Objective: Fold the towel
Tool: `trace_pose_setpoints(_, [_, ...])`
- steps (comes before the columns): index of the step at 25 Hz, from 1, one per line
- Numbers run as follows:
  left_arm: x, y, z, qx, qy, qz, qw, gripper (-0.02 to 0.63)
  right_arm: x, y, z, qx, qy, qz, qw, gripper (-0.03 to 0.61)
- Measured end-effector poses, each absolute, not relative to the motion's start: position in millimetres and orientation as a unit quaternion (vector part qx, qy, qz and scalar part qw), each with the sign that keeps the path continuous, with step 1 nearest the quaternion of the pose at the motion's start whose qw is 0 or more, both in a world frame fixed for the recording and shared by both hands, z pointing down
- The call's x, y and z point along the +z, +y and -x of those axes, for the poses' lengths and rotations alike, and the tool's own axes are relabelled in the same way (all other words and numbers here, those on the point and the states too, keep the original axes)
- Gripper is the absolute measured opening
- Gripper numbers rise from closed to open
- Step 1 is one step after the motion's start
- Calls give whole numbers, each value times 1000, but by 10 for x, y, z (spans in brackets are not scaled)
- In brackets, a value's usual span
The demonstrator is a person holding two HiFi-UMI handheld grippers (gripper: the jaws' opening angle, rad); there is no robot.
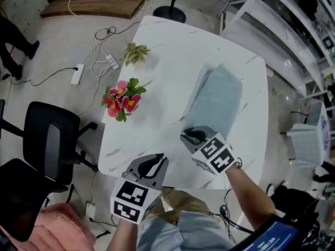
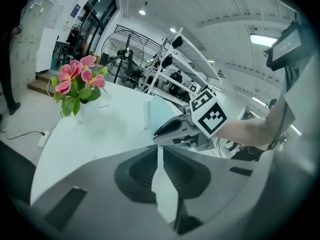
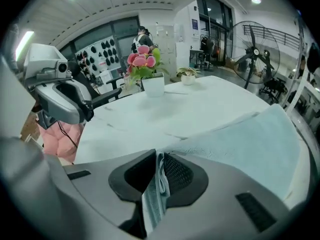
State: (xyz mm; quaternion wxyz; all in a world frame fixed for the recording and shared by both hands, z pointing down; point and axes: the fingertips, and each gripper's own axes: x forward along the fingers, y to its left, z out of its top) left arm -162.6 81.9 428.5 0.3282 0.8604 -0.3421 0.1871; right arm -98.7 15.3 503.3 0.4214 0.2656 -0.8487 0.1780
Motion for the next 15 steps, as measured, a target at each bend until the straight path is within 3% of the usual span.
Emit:
trace_pose_setpoints(4, [4320,833,1591,197,-341,-855,339,38,5040,215,1076,145,-860,-233,429,90])
trace_pose_setpoints(6, [4248,814,1542,195,-344,-858,328,38,4905,323,1156,149,-876,-205,410,210])
trace_pose_setpoints(10, [4058,782,1431,195,-357,-863,301,38,4423,451,1183,149,-906,-205,338,210])
trace_pose_setpoints(15, [3953,736,1298,200,-388,-853,286,47,3962,405,850,136,-913,-234,306,201])
